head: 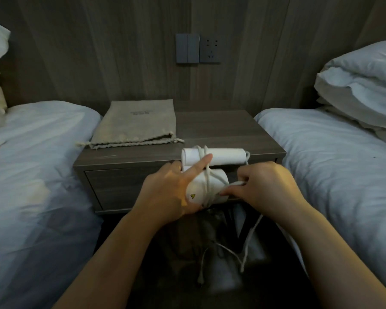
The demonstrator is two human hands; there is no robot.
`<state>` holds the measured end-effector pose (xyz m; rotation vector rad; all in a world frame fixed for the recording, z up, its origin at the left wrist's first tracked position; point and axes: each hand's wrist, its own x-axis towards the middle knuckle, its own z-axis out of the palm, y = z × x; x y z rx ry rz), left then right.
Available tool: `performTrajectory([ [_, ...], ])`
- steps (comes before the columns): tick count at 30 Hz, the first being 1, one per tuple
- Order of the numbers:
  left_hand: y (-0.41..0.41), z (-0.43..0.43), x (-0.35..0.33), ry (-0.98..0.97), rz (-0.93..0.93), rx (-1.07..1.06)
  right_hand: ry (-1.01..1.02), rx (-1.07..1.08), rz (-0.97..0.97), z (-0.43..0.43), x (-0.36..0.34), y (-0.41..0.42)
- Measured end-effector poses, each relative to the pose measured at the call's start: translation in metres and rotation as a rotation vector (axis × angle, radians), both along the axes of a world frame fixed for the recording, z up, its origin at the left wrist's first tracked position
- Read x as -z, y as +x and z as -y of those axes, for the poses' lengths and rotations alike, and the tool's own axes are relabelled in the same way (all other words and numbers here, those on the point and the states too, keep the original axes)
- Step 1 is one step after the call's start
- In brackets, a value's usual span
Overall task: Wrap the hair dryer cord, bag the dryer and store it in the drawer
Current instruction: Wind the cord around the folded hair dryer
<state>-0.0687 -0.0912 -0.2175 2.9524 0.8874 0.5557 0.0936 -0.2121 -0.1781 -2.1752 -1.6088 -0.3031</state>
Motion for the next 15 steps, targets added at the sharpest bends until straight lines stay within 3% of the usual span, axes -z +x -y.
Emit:
performTrajectory([
  [2,0.002,-0.001,0.004,-0.001,-0.054,0.02,-0.16,-0.127,-0.318,0.002,-0.003,0.006],
  [4,0.004,-0.001,0.007,0.011,-0.098,0.049,-0.238,-0.307,-0.482,0.006,-0.008,0.012],
  [7,0.005,-0.001,0.01,0.036,-0.137,0.106,-0.231,-0.36,-0.448,0.009,-0.007,0.025],
  [13,0.006,0.005,0.008,0.03,-0.134,0.237,0.111,0.066,-0.389,-0.002,0.006,0.036],
  [15,0.007,0.009,0.007,0.049,-0.129,0.256,0.114,0.037,-0.451,-0.001,0.005,0.04],
])
